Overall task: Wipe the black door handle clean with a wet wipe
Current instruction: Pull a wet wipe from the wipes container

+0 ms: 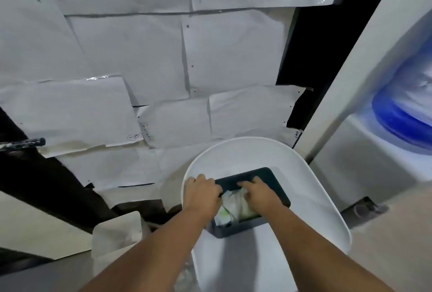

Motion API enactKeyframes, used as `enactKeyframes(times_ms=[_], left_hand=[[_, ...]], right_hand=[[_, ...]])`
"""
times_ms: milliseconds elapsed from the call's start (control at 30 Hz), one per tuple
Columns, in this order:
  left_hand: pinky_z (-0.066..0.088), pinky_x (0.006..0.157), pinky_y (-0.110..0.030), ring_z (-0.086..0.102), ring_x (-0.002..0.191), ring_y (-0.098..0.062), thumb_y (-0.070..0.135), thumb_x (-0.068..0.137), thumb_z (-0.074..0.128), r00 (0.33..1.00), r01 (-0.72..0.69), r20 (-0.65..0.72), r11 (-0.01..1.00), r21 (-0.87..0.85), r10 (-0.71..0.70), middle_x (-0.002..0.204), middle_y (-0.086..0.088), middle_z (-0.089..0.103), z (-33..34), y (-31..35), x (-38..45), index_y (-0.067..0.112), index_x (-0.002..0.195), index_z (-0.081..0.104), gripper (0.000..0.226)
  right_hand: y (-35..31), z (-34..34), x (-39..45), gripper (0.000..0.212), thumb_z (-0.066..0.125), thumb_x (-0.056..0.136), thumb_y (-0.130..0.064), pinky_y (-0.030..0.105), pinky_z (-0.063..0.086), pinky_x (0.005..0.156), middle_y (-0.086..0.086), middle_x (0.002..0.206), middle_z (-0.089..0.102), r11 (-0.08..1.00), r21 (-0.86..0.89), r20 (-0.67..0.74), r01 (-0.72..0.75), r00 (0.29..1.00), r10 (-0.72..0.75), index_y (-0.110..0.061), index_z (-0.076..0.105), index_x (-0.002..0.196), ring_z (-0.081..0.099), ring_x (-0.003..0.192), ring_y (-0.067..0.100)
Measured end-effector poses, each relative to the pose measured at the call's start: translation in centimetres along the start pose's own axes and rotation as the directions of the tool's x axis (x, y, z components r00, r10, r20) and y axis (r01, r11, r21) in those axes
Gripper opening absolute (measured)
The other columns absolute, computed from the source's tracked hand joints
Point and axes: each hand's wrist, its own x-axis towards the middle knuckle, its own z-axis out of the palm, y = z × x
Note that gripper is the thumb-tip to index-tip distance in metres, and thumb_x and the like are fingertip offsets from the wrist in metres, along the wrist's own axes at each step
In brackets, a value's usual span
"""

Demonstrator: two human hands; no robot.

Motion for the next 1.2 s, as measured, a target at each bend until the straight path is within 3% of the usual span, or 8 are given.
enactKeyframes(times_ms=[267, 400, 567, 800, 900, 967, 1067, 1200], left_hand=[[0.027, 0.087, -0.043, 0.042, 0.102, -0.022, 0.051, 0.099, 0.031, 0.981, 0.070, 0.163, 0.972, 0.223, -0.108, 0.093, 0.004, 0.061, 2.1, 3.1, 1.5, 0.027, 0.093, 0.065, 0.042], [0.027, 0.084, -0.041, 0.044, 0.093, -0.019, 0.032, 0.091, 0.052, 0.984, 0.118, 0.123, 0.987, 0.107, -0.131, 0.086, 0.007, 0.059, 2.5, 3.3, 1.6, 0.031, 0.096, 0.061, 0.010], [0.032, 0.083, -0.034, 0.054, 0.080, -0.016, 0.019, 0.091, 0.045, 0.983, 0.186, 0.035, 0.971, -0.152, -0.183, 0.075, 0.007, 0.063, 2.3, 2.6, 1.6, 0.030, 0.085, 0.062, 0.021], [0.025, 0.080, -0.025, 0.052, 0.076, -0.012, 0.014, 0.097, 0.041, 0.973, 0.189, 0.004, 0.785, -0.590, -0.231, 0.082, 0.008, 0.065, 0.3, 0.9, 1.9, 0.029, 0.097, 0.058, 0.022], [0.035, 0.057, -0.013, 0.050, 0.069, -0.014, 0.010, 0.098, 0.043, 0.980, 0.153, 0.035, 0.632, -0.760, -0.194, 0.083, -0.001, 0.062, -0.8, 0.0, 1.9, 0.022, 0.094, 0.056, 0.018], [0.041, 0.062, -0.020, 0.051, 0.071, -0.017, 0.010, 0.099, 0.041, 0.972, 0.149, 0.024, 0.534, -0.832, -0.233, 0.085, -0.004, 0.059, -1.5, -0.8, 1.8, 0.020, 0.092, 0.053, 0.017], [0.041, 0.070, -0.030, 0.052, 0.082, -0.021, 0.017, 0.102, 0.036, 0.936, 0.202, 0.030, 0.466, -0.862, -0.350, 0.092, -0.004, 0.058, -2.6, -2.3, 1.0, 0.019, 0.099, 0.050, 0.014], [0.041, 0.069, -0.030, 0.049, 0.079, -0.017, 0.021, 0.104, 0.030, 0.898, 0.212, 0.066, 0.295, -0.932, -0.435, 0.097, -0.007, 0.055, -4.1, -3.7, -0.2, 0.014, 0.108, 0.050, 0.022]], right_hand=[[-0.2, 0.8, 0.5, 0.030, 0.048, 0.088, -0.018, 0.037, 0.051, 0.083, 0.006, 0.124, 0.045, 0.997, -0.074, 0.032, 0.011, 0.999, -0.009, -0.020, 0.060, 0.116, 0.055, 0.094, 0.025], [-0.4, 0.4, 0.5, 0.035, 0.051, 0.086, -0.023, 0.035, 0.049, 0.080, 0.003, 0.126, 0.044, 0.995, -0.097, 0.053, -0.002, 0.999, 0.007, -0.026, 0.056, 0.121, 0.054, 0.098, 0.025], [-0.2, 0.2, 0.1, 0.047, 0.047, 0.086, -0.025, 0.039, 0.047, 0.087, 0.007, 0.125, 0.039, 0.994, -0.110, 0.014, -0.004, 1.000, 0.005, -0.034, 0.047, 0.132, 0.050, 0.100, 0.026], [-0.8, -1.0, 0.5, 0.037, 0.046, 0.091, -0.025, 0.036, 0.048, 0.092, 0.005, 0.117, 0.037, 0.994, 0.105, 0.011, -0.006, 1.000, 0.005, -0.036, 0.054, 0.125, 0.054, 0.093, 0.026], [-2.4, -2.3, -0.2, 0.018, 0.050, 0.090, -0.027, 0.032, 0.049, 0.085, 0.007, 0.109, 0.038, 0.984, 0.178, 0.053, 0.030, 0.998, -0.040, -0.035, 0.059, 0.077, 0.051, 0.083, 0.022], [-3.2, -3.0, -0.5, 0.025, 0.055, 0.086, -0.029, 0.034, 0.052, 0.073, 0.008, 0.100, 0.042, 0.970, 0.242, 0.046, 0.017, 0.999, -0.029, -0.023, 0.051, 0.062, 0.051, 0.074, 0.023], [-4.5, -4.4, -1.2, 0.023, 0.058, 0.088, -0.029, 0.028, 0.042, 0.061, 0.005, 0.082, 0.050, 0.908, 0.417, 0.026, 0.027, 0.999, -0.041, -0.007, 0.057, 0.080, 0.048, 0.067, 0.017], [-6.5, -5.9, -2.0, 0.011, 0.055, 0.091, -0.028, 0.026, 0.041, 0.060, 0.001, 0.091, 0.056, 0.835, 0.550, 0.049, 0.017, 0.997, -0.053, -0.017, 0.054, 0.093, 0.051, 0.074, 0.015]])
